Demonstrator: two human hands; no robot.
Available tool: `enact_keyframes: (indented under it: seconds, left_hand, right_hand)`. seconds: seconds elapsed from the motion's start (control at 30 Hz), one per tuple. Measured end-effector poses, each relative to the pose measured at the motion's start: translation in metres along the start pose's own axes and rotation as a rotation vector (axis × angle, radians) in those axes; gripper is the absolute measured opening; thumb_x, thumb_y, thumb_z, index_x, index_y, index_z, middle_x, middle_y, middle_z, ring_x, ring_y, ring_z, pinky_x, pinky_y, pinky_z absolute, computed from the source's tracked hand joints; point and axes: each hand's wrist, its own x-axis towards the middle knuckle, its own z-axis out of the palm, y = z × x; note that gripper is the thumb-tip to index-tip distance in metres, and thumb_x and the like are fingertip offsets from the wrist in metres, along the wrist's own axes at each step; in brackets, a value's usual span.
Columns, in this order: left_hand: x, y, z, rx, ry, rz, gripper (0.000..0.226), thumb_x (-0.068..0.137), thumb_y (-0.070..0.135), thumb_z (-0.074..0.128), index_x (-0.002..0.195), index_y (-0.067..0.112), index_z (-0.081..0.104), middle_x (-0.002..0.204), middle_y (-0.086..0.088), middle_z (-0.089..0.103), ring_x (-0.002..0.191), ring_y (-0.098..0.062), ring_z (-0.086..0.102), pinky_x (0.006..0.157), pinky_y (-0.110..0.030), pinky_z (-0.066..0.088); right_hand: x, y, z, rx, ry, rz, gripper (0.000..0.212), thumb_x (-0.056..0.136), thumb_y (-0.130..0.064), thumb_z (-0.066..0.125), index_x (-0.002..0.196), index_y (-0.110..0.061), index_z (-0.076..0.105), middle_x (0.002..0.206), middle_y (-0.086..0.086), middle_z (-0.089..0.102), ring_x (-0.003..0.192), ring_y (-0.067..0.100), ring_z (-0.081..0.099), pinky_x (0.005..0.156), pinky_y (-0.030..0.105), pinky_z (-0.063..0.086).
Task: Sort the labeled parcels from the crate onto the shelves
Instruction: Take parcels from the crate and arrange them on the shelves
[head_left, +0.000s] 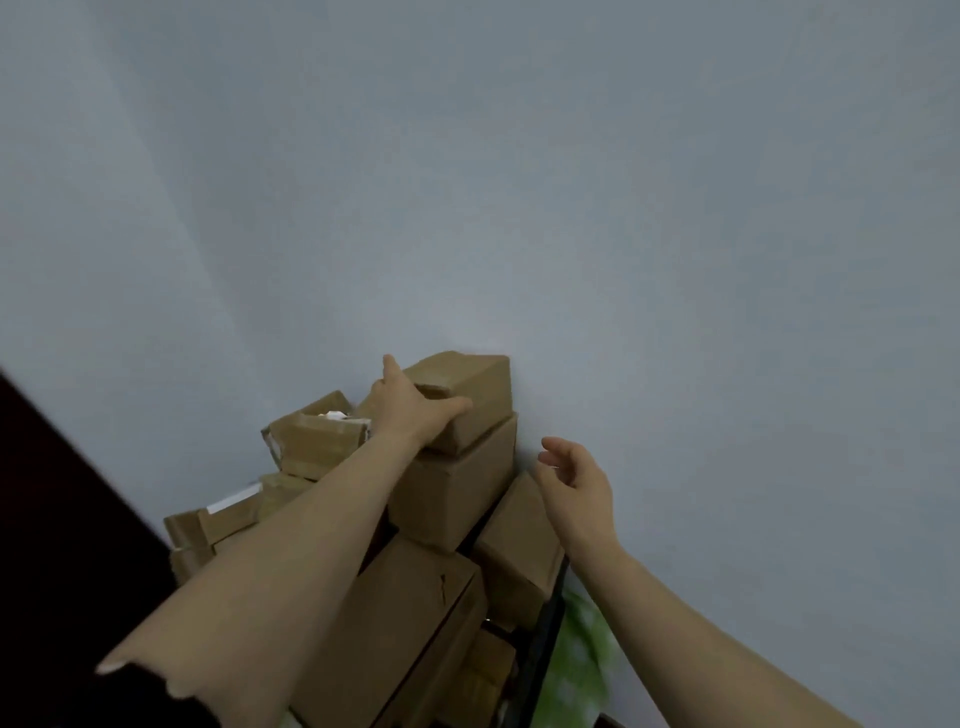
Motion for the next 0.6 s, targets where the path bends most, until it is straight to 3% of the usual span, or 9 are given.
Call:
enact_keyframes:
  seconds: [0.1,0.17,0.2,0.27,0.33,0.47,0.53,0.6]
  left_hand:
    - [-0.031,-0.005,-0.024,-0.501,-0.080,-0.111,0.090,0.074,0.034,0.079,0.147,0.015,0.029,0.141,-0.002,0.043,0.123,-0.025,0.046,0.094,-0.034,0.045]
    - [-0.061,-0.016,-0.051,-0.800,-0.134,-0.182,0.044,0.081,0.029,0.071,0.119,0.012,0.058,0.113,-0.005,0.063,0.101,-0.023,0.059,0.087,-0.034,0.050]
    - [-0.077,-0.023,-0.066,-0.905,-0.158,-0.228,0.029,0.084,0.030,0.067,0.107,0.013,0.063,0.098,-0.006,0.067,0.093,-0.023,0.062,0.085,-0.035,0.052]
    - [-0.111,-0.041,-0.098,-1.071,-0.198,-0.320,0.031,0.087,0.039,0.059,0.102,0.011,0.062,0.081,-0.009,0.069,0.079,-0.023,0.067,0.075,-0.036,0.057]
    - [-0.145,-0.066,-0.131,-1.142,-0.189,-0.372,0.046,0.087,0.047,0.051,0.109,0.008,0.062,0.084,-0.014,0.070,0.080,-0.027,0.068,0.068,-0.036,0.058]
    - [-0.219,-0.120,-0.200,-1.122,-0.113,-0.451,0.062,0.085,0.055,0.046,0.117,0.003,0.061,0.106,-0.026,0.066,0.096,-0.037,0.065,0.088,-0.044,0.051]
    - [-0.260,-0.146,-0.238,-1.062,-0.038,-0.473,0.062,0.086,0.056,0.047,0.119,0.005,0.059,0.108,-0.026,0.066,0.096,-0.036,0.066,0.089,-0.043,0.051]
    - [-0.304,-0.174,-0.276,-0.986,0.096,-0.462,0.058,0.089,0.055,0.048,0.123,0.010,0.057,0.109,-0.019,0.065,0.099,-0.029,0.063,0.091,-0.041,0.049]
  right_hand:
    - [-0.005,-0.011,0.006,0.186,-0.043,0.038,0.032,0.091,-0.010,0.060,0.122,-0.011,0.056,0.113,0.005,0.063,0.098,0.011,0.060,0.078,0.010,0.048]
    - [-0.017,-0.030,0.019,0.372,-0.151,0.120,0.033,0.092,-0.016,0.060,0.123,-0.008,0.056,0.114,0.007,0.063,0.105,0.019,0.061,0.084,0.023,0.052]
    - [-0.025,-0.042,0.029,0.460,-0.221,0.177,0.033,0.091,-0.019,0.060,0.122,-0.008,0.057,0.113,0.009,0.064,0.106,0.022,0.062,0.087,0.027,0.052]
    - [-0.048,-0.065,0.051,0.586,-0.420,0.280,0.029,0.089,-0.026,0.062,0.114,-0.011,0.062,0.107,0.008,0.068,0.105,0.022,0.063,0.091,0.031,0.050]
    - [-0.084,-0.083,0.075,0.620,-0.642,0.331,0.036,0.087,-0.030,0.061,0.117,-0.011,0.062,0.104,0.004,0.072,0.101,0.020,0.065,0.091,0.033,0.049]
    - [-0.175,-0.099,0.127,0.717,-1.002,0.416,0.041,0.081,-0.019,0.058,0.121,-0.008,0.060,0.111,0.015,0.069,0.090,0.027,0.069,0.070,0.036,0.058]
    - [-0.225,-0.104,0.154,0.722,-1.072,0.428,0.061,0.071,-0.017,0.063,0.130,-0.007,0.052,0.123,0.019,0.062,0.094,0.028,0.067,0.067,0.035,0.057]
    - [-0.277,-0.106,0.179,0.648,-1.085,0.426,0.071,0.065,-0.020,0.068,0.133,-0.012,0.048,0.123,0.015,0.064,0.093,0.025,0.068,0.070,0.037,0.056]
